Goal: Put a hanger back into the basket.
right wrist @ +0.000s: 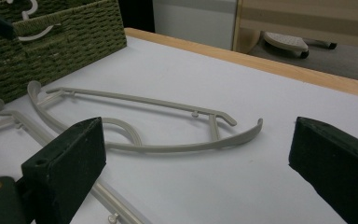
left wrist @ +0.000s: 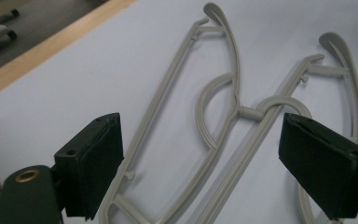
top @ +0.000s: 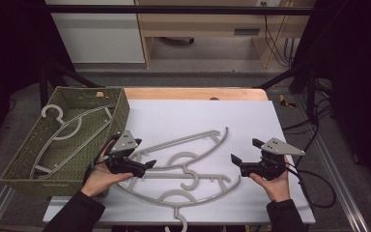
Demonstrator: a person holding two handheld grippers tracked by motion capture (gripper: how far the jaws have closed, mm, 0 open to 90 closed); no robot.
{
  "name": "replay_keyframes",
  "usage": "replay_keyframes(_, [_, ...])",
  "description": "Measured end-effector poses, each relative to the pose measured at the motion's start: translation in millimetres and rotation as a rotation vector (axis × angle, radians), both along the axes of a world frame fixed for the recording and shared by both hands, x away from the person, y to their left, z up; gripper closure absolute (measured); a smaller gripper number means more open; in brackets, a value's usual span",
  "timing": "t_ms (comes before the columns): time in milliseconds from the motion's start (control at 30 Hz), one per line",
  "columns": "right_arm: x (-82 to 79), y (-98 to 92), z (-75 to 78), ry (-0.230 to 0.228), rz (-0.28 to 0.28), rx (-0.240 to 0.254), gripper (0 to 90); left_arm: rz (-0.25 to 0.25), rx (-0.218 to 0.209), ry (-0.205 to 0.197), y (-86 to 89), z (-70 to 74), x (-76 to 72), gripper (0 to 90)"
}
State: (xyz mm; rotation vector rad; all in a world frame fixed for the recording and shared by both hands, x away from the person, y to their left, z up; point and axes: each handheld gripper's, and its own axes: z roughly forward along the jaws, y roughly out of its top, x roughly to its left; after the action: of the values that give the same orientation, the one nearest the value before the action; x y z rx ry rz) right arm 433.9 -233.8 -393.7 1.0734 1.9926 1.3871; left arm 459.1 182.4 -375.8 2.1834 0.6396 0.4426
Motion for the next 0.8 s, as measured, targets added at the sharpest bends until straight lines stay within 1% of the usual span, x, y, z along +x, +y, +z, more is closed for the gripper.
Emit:
replay_keyframes(33, [0.1, 0.3, -0.2, 0.0, 0.0, -0.002, 4.0, -0.004, 0.007, 0.005, -2.8, -1.9, 1.4, 13.9])
replay_keyframes(67, [0.3, 0.8, -0.5, 0.001, 0.003, -0.003, 4.0, -0.011, 0.011, 0.019, -7.4, -4.9, 3.6, 14.8])
replay_keyframes(167, [0.6, 0.9, -0.6, 0.002, 0.004, -0.002, 4.0, -0.024, 0.035, 0.036, -16.8, -11.9, 8.7, 16.0])
replay_keyframes(200, [1.1, 0.6, -0.6, 0.003, 0.005, -0.004, 3.9, -0.034, 0.054, 0.05, -21.8, -16.8, 12.6, 16.4])
replay_keyframes(233, [1.1, 0.6, -0.6, 0.003, 0.005, -0.004, 3.9, -0.034, 0.054, 0.05, -21.8, -16.8, 12.6, 17.0])
replay_keyframes(267, [1.7, 0.4, -0.5, 0.003, 0.002, -0.003, 4.0, -0.04, 0.076, 0.062, -26.2, -22.1, 15.9, 17.3])
replay_keyframes(300, [1.7, 0.4, -0.5, 0.003, 0.002, -0.003, 4.0, -0.04, 0.076, 0.062, -26.2, -22.1, 15.9, 17.5])
replay_keyframes(367, [1.6, 0.6, -0.6, 0.003, 0.003, -0.001, 4.0, -0.047, 0.079, 0.077, -29.9, -28.5, 18.6, 18.2])
replay_keyframes(400, [1.2, 1.2, -1.0, 0.003, 0.007, -0.004, 4.0, -0.054, 0.091, 0.095, -33.0, -35.3, 20.9, 20.2])
replay_keyframes(433, [1.2, 1.2, -1.0, 0.003, 0.007, -0.004, 4.0, -0.054, 0.091, 0.095, -33.0, -35.3, 20.9, 21.8])
replay_keyframes(467, [1.1, 1.3, -1.4, 0.005, 0.012, -0.009, 4.0, -0.055, 0.149, 0.104, -35.8, -41.2, 24.2, 23.2])
replay_keyframes(500, [1.1, 1.3, -1.4, 0.005, 0.012, -0.009, 4.0, -0.055, 0.149, 0.104, -35.8, -41.2, 24.2, 24.0])
replay_keyframes(533, [1.2, 2.0, -1.9, 0.005, 0.009, -0.013, 4.0, -0.053, 0.156, 0.121, -36.5, -44.5, 27.9, 27.0])
replay_keyframes(567, [1.3, 2.2, -2.3, 0.006, 0.012, -0.019, 4.0, -0.053, 0.156, 0.121, -36.5, -44.5, 27.9, 29.5])
replay_keyframes(600, [1.3, 2.6, -2.6, 0.007, 0.013, -0.02, 4.0, -0.045, 0.145, 0.13, -37.3, -46.2, 29.7, 31.0])
replay_keyframes(633, [1.3, 2.6, -2.6, 0.007, 0.013, -0.02, 4.0, -0.041, 0.159, 0.133, -38.0, -47.0, 31.5, 31.0])
replay_keyframes(667, [1.5, 3.5, -3.2, 0.009, 0.018, -0.021, 4.0, -0.04, 0.154, 0.136, -39.4, -48.8, 32.9, 34.7])
replay_keyframes(700, [1.5, 3.5, -3.2, 0.009, 0.018, -0.021, 4.0, -0.045, 0.161, 0.148, -40.1, -49.7, 34.2, 34.7])
replay_keyframes(733, [1.5, 4.3, -3.9, 0.014, 0.021, -0.024, 4.0, -0.056, 0.183, 0.155, -41.7, -52.9, 36.3, 37.8])
replay_keyframes(767, [1.6, 4.3, -4.1, 0.013, 0.024, -0.026, 4.1, -0.056, 0.183, 0.155, -41.7, -52.9, 36.3, 39.2])
replay_keyframes(800, [1.8, 4.3, -4.2, 0.014, 0.027, -0.026, 4.1, -0.067, 0.212, 0.171, -44.1, -56.6, 37.2, 40.6])
